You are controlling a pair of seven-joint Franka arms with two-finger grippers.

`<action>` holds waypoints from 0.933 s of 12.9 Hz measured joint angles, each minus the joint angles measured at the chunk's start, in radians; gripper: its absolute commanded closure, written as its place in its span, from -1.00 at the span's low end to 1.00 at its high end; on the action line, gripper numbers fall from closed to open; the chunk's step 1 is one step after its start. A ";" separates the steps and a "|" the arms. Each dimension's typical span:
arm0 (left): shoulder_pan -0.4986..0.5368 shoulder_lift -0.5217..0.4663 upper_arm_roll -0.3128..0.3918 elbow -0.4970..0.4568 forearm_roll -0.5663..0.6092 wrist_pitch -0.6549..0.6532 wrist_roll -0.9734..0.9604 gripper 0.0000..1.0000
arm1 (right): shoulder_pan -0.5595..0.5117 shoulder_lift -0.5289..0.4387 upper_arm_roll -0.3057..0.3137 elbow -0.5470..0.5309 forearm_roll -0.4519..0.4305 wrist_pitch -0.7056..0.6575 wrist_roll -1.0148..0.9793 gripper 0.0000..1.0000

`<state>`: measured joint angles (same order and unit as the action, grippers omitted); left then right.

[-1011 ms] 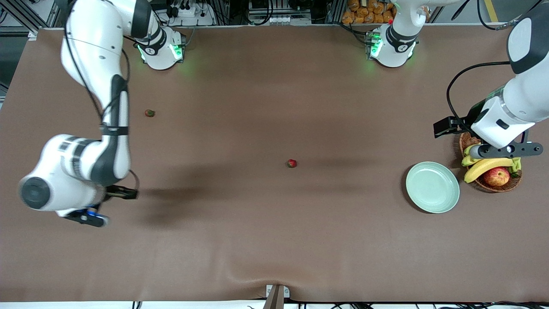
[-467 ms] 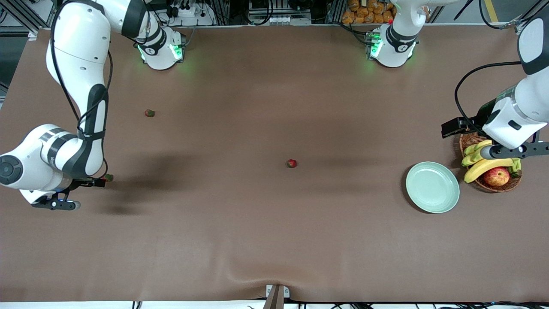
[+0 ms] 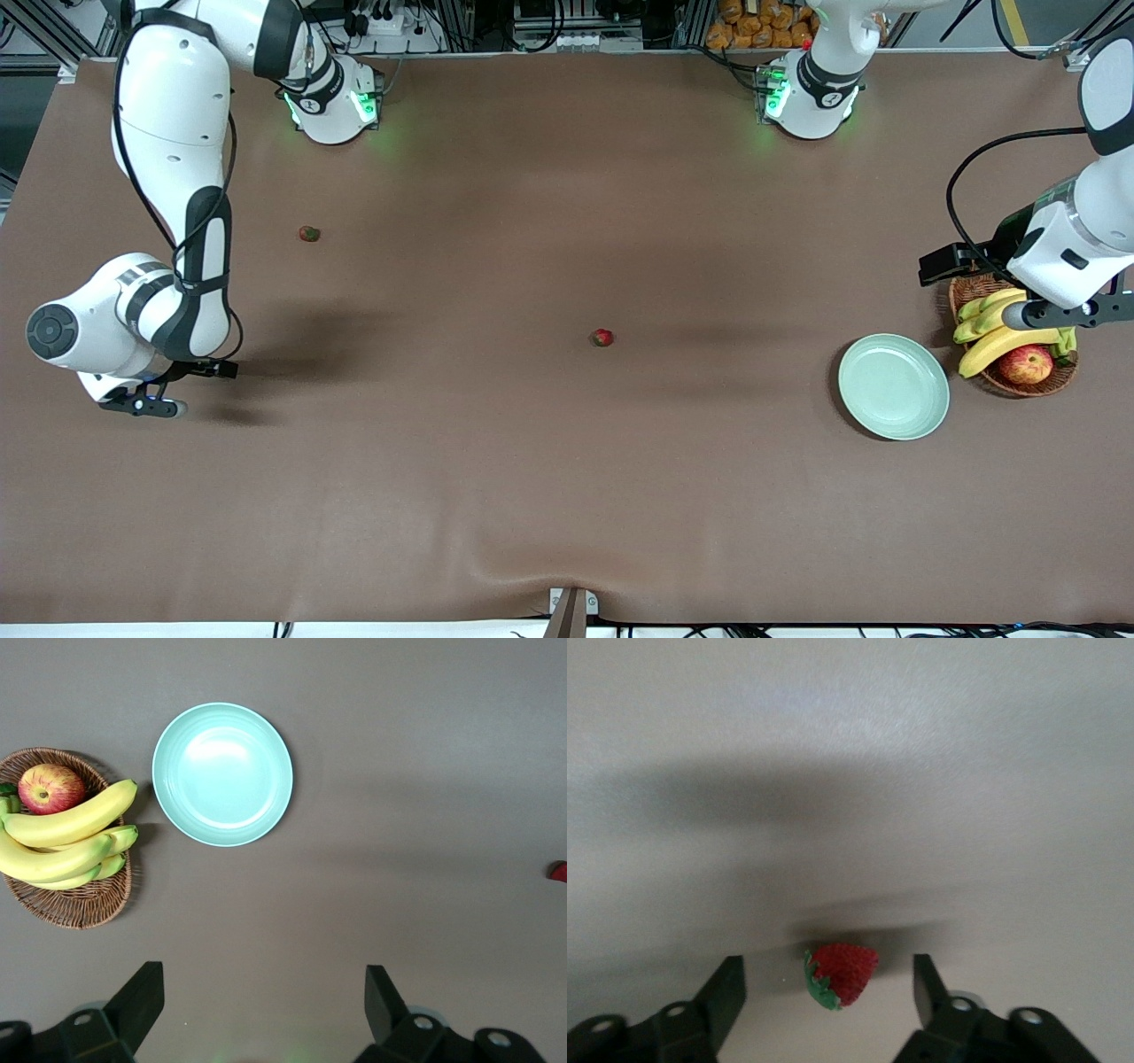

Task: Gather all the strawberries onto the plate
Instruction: 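Lower and close the right gripper on the second strawberry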

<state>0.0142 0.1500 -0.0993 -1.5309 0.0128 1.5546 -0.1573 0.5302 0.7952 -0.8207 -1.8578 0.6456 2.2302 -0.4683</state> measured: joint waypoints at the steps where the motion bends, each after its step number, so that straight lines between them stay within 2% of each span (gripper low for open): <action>1: 0.000 0.000 0.000 0.000 0.000 0.000 0.000 -1.00 | -0.020 0.000 0.019 0.000 0.001 0.002 -0.001 0.46; 3: 0.000 0.000 0.000 0.000 0.000 0.000 0.000 -1.00 | -0.043 0.000 0.039 0.000 0.001 0.001 -0.007 0.96; 7: 0.000 -0.001 0.000 0.008 0.000 0.000 0.000 -1.00 | -0.046 -0.005 0.041 0.013 0.004 -0.032 -0.010 1.00; 12: 0.000 -0.004 0.000 0.011 0.000 -0.001 0.000 -1.00 | -0.040 -0.016 0.039 0.193 0.006 -0.293 0.154 1.00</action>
<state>0.0142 0.1465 -0.0994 -1.5201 0.0128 1.5539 -0.1573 0.4900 0.7795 -0.7819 -1.6644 0.6517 1.9376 -0.3147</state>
